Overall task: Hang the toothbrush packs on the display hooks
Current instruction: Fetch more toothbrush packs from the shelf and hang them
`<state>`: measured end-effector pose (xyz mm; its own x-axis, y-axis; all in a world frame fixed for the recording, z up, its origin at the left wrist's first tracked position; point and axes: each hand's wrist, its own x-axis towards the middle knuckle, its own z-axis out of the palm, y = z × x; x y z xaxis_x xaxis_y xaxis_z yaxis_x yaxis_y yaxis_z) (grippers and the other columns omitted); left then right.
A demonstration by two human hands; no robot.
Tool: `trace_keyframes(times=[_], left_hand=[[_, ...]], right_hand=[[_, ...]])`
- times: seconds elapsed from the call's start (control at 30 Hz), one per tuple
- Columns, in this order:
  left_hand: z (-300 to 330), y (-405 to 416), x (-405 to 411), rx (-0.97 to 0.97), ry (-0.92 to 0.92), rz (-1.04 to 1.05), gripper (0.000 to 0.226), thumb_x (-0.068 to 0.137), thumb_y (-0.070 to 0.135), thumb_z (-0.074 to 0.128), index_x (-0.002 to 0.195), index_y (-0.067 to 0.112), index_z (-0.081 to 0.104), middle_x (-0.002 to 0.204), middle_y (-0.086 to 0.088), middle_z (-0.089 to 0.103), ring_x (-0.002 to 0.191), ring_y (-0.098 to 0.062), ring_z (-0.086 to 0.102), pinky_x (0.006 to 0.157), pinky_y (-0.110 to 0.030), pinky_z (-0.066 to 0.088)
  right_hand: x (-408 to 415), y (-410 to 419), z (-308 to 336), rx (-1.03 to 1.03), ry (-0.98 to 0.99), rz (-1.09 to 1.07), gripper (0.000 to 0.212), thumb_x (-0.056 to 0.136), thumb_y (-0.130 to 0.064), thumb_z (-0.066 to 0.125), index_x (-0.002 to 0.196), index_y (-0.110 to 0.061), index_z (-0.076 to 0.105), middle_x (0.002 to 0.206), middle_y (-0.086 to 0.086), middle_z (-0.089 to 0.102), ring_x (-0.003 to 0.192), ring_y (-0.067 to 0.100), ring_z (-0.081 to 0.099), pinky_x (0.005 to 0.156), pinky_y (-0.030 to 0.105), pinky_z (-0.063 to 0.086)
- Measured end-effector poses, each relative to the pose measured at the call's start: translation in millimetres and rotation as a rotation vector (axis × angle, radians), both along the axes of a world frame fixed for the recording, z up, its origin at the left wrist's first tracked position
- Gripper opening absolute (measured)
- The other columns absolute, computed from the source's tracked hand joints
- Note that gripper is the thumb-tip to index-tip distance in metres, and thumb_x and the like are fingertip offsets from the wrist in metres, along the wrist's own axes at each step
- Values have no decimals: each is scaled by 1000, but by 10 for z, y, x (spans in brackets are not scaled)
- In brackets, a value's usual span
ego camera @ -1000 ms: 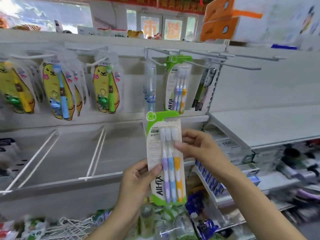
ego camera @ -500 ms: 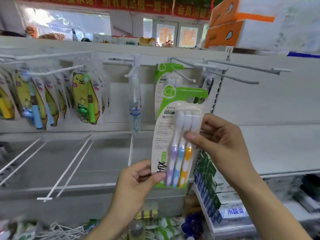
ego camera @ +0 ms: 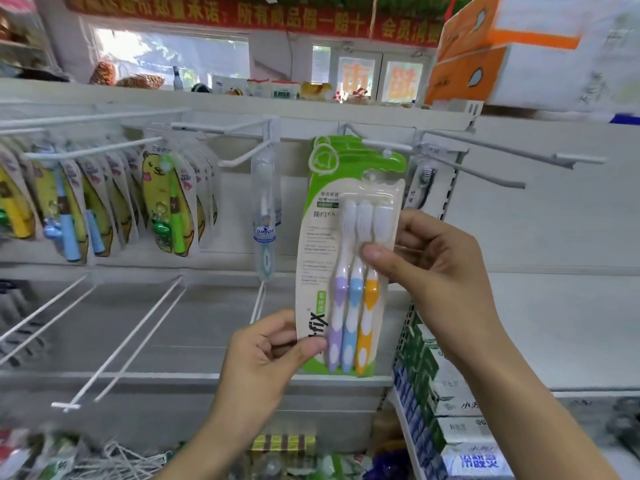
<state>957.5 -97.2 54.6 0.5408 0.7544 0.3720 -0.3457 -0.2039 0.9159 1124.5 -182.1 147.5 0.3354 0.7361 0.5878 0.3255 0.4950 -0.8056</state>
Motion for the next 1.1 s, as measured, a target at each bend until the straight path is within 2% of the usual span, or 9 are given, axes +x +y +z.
trace_keyframes(times=[0.17,0.27,0.4,0.63,0.77,0.9,0.97,1.03,1.1], left_hand=[[-13,197,68,-14,41,13,32,75,9,71,107,14,73,99,-5,78,93,-19,75,75,-21,57],[-7,417,166,-26,88,43,29,79,6,71,106,15,72,97,-3,78,90,-17,75,75,-23,59],[-38,743,377,-93,163,86,22,85,0,70,101,15,72,93,-4,79,84,-19,75,78,-38,61],[-105,1045,781,-163,174,96,21,91,3,65,112,2,70,91,-6,78,80,-16,74,74,-30,62],[-88,1132,900,-127,250,87,24,96,8,60,118,-1,67,100,-16,74,86,-23,72,77,-31,62],[-38,1145,961,37,398,131,21,101,14,54,119,11,65,106,-16,73,94,-28,72,75,-34,62],[1,1156,957,94,419,131,17,102,13,53,114,20,64,99,-9,73,88,-25,73,74,-34,62],[41,1168,940,79,418,105,17,102,11,52,113,19,62,94,-5,71,80,-17,71,71,-28,61],[66,1193,923,83,448,130,15,102,13,53,111,21,61,97,-4,71,83,-19,71,75,-31,60]], right_hand=[[111,315,-37,-42,-16,-39,22,89,-1,70,110,-7,72,100,3,78,90,27,75,78,42,62],[214,542,-56,-54,-10,-63,23,89,1,69,111,-4,71,99,6,78,89,23,75,73,35,61],[369,811,-45,-78,32,-59,22,89,-2,69,109,-9,73,98,4,78,90,18,75,73,31,59],[637,1241,-84,-131,44,-91,18,89,-9,71,107,-12,74,97,3,78,91,21,75,87,46,60],[691,1330,-106,-95,-3,-143,15,89,-8,71,96,-20,75,89,0,79,87,17,75,82,38,60],[699,1358,-175,-57,-98,-241,8,91,-14,70,91,-20,75,79,-9,77,77,6,73,67,24,55],[684,1340,-174,-50,-142,-291,7,91,-18,70,90,-14,76,79,-6,76,74,9,72,64,27,54],[680,1338,-157,-56,-194,-337,10,91,-21,69,89,-13,75,77,-4,75,73,9,71,63,30,53],[671,1325,-153,-94,-232,-352,15,91,-25,69,84,-14,74,73,-3,73,67,8,68,61,32,54]])
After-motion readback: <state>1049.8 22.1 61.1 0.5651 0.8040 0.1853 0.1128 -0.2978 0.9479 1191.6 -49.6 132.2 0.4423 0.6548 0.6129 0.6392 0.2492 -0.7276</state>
